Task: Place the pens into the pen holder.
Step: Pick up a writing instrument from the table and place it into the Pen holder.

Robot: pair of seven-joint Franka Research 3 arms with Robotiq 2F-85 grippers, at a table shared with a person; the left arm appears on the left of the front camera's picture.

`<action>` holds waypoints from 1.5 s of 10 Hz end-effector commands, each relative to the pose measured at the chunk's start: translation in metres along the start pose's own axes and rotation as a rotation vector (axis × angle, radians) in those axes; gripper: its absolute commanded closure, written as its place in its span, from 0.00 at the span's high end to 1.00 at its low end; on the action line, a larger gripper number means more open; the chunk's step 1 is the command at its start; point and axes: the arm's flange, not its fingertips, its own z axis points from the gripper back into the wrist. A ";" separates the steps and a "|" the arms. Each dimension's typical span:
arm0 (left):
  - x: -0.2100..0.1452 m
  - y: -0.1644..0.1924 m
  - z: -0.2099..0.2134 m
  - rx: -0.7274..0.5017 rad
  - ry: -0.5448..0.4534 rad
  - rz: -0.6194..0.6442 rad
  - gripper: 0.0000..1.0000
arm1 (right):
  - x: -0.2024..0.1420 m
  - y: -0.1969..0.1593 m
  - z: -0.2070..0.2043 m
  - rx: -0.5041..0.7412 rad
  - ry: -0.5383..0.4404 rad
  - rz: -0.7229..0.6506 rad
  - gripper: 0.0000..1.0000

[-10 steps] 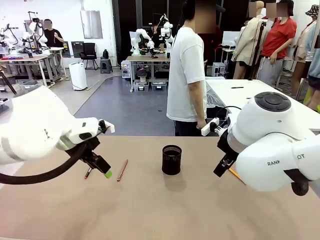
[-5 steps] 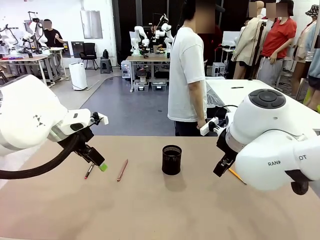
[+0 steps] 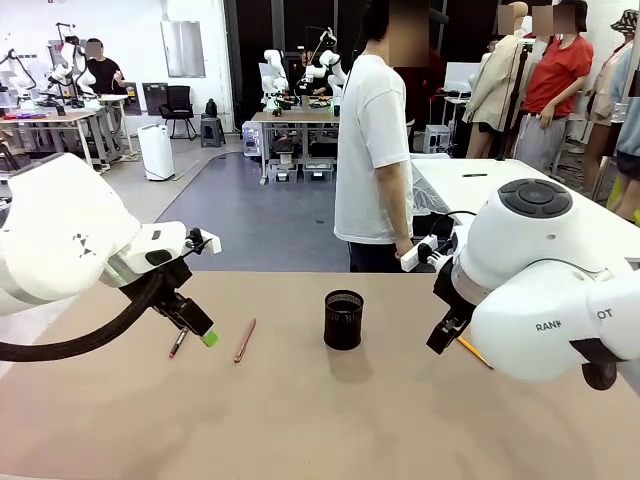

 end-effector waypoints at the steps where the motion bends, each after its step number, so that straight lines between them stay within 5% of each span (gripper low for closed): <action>1: 0.002 -0.003 0.005 -0.037 -0.003 -0.040 1.00 | 0.005 0.003 0.008 0.061 -0.040 -0.024 1.00; 5: 0.002 0.001 0.032 -0.171 -0.116 -0.145 1.00 | 0.019 -0.009 0.040 0.243 -0.169 -0.081 1.00; 8: 0.005 0.015 0.063 -0.236 -0.165 -0.258 1.00 | 0.033 -0.051 0.082 0.308 -0.225 -0.114 1.00; 13: 0.006 0.049 0.105 -0.217 -0.220 -0.448 1.00 | 0.032 -0.128 0.129 0.512 -0.185 -0.100 1.00; 15: 0.008 0.062 0.117 -0.212 -0.237 -0.484 1.00 | 0.024 -0.145 0.140 0.483 -0.174 -0.011 1.00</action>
